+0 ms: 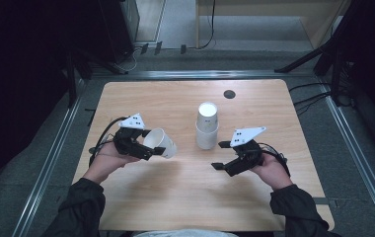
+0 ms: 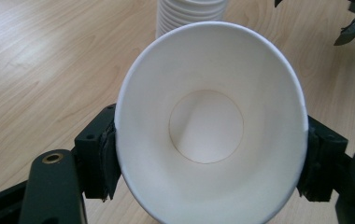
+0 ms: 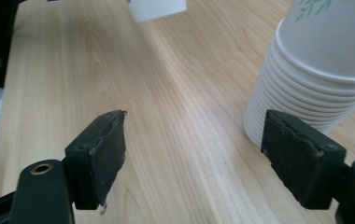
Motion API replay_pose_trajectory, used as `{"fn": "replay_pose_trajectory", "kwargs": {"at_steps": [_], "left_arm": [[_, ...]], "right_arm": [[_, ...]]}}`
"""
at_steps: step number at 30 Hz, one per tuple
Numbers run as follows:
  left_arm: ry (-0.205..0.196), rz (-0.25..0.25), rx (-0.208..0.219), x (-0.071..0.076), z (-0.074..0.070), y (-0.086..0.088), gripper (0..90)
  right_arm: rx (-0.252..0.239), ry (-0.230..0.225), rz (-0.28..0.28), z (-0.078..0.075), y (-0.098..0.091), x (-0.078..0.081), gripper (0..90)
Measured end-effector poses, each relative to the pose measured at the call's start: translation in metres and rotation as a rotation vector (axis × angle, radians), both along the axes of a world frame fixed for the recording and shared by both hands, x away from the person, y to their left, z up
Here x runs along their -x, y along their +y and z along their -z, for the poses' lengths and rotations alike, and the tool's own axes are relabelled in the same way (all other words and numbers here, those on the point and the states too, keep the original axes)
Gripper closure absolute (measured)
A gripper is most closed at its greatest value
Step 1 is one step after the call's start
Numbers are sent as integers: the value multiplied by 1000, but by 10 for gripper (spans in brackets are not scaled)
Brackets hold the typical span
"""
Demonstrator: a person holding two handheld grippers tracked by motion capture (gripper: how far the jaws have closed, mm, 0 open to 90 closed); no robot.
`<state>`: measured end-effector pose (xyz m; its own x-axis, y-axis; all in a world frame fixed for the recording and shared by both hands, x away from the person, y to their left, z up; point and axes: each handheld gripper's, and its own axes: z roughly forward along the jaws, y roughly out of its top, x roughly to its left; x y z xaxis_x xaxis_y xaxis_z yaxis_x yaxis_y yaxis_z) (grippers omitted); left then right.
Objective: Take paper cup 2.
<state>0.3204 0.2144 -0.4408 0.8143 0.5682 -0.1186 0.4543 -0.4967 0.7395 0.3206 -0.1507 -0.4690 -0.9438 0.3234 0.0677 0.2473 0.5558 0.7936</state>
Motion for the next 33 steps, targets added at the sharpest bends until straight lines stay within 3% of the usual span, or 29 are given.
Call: {"fn": "replay_pose_trajectory", "kwargs": {"at_steps": [9,17,33], "left_arm": [[-6,-63,-2,0,2,19,241],[2,-118,-7,-1,4,36,241],[25,-275,-61,0,16,79,237]], "right_arm": [[17,6,7,4,6,-6,226],[30,4,-24,7,16,-9,226],[26,5,-55,7,30,-17,227]]}}
